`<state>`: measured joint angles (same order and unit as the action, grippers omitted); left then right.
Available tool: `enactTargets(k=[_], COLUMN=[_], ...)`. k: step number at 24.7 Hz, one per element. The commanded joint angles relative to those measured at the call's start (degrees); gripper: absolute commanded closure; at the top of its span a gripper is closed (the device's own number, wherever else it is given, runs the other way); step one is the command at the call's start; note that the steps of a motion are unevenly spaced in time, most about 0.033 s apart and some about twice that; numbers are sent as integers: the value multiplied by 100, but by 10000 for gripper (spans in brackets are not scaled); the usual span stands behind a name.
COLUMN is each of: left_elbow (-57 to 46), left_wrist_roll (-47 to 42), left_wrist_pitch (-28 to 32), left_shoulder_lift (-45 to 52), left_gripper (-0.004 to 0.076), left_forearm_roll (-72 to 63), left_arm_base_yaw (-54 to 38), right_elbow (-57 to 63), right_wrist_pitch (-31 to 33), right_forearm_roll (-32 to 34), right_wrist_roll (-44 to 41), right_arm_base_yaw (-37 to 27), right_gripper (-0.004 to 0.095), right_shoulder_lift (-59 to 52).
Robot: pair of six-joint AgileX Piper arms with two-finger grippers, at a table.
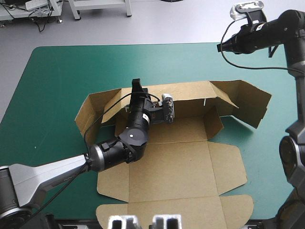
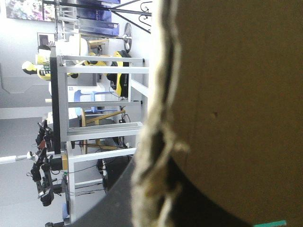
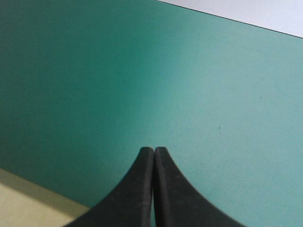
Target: Fold the box
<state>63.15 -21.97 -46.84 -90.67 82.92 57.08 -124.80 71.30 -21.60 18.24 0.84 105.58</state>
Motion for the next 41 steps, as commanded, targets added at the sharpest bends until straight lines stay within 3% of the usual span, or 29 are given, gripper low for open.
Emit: enactTargets(k=[1, 14, 21, 28, 34, 38, 41], left_elbow=[14, 14, 14, 14, 14, 14, 14], left_wrist_roll=[-354, -448, -513, -795, -946, -946, -946], left_wrist_pitch=[-128, -165, -171, -182, -107, -107, -107], left_shoulder_lift=[252, 252, 252, 252, 241, 241, 241], left_gripper=[734, 734, 734, 734, 734, 734, 734], left_forearm_roll=[404, 425, 429, 488, 488, 467, 335], left_arm_base_yaw=[48, 48, 48, 48, 48, 48, 48], right_elbow=[-625, 945, 2059, 3410, 4226, 5225, 6098], right_wrist_pitch=[67, 77, 77, 77, 67, 67, 54], right_forearm_roll=[-189, -270, -1266, -1998, -2134, -2945, -4322], right_wrist_roll=[-56, 355, 1167, 2145, 2665, 3714, 5157], right_arm_base_yaw=[-2, -333, -1019, -1238, -1238, -1324, -1727], right_gripper=[932, 932, 932, 933, 933, 932, 932], right_shoulder_lift=[220, 70, -460, -757, -1365, -1841, -2008])
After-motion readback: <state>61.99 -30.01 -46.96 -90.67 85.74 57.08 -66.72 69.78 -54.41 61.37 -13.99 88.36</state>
